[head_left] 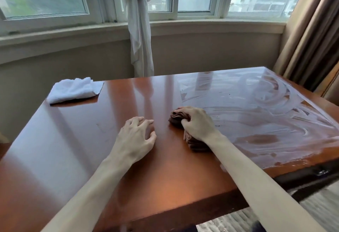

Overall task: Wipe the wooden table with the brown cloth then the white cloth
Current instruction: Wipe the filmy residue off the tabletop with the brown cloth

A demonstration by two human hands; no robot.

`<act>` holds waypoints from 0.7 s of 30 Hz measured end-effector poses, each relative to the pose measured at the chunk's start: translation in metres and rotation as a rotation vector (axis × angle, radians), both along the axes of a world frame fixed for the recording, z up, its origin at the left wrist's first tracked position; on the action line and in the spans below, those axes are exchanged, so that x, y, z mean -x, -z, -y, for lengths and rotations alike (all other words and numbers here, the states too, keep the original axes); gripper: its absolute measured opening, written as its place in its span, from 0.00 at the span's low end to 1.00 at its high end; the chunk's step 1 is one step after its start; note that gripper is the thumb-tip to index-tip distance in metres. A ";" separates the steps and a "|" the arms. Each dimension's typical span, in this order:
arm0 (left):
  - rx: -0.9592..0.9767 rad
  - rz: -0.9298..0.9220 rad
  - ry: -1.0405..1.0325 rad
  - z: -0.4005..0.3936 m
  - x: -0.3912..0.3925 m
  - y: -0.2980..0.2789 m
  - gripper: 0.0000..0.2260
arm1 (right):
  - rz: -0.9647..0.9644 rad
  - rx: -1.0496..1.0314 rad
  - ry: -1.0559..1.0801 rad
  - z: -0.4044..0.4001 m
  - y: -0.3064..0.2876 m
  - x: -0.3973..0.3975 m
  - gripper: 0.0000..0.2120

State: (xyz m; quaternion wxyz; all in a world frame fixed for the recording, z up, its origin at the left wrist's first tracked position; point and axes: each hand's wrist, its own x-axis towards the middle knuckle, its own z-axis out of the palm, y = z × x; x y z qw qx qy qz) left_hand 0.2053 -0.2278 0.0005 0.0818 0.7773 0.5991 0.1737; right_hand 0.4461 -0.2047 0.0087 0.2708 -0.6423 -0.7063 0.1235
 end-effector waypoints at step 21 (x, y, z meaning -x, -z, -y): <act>0.049 -0.059 -0.069 -0.067 0.001 0.020 0.27 | 0.120 -0.076 0.226 -0.073 0.002 -0.030 0.18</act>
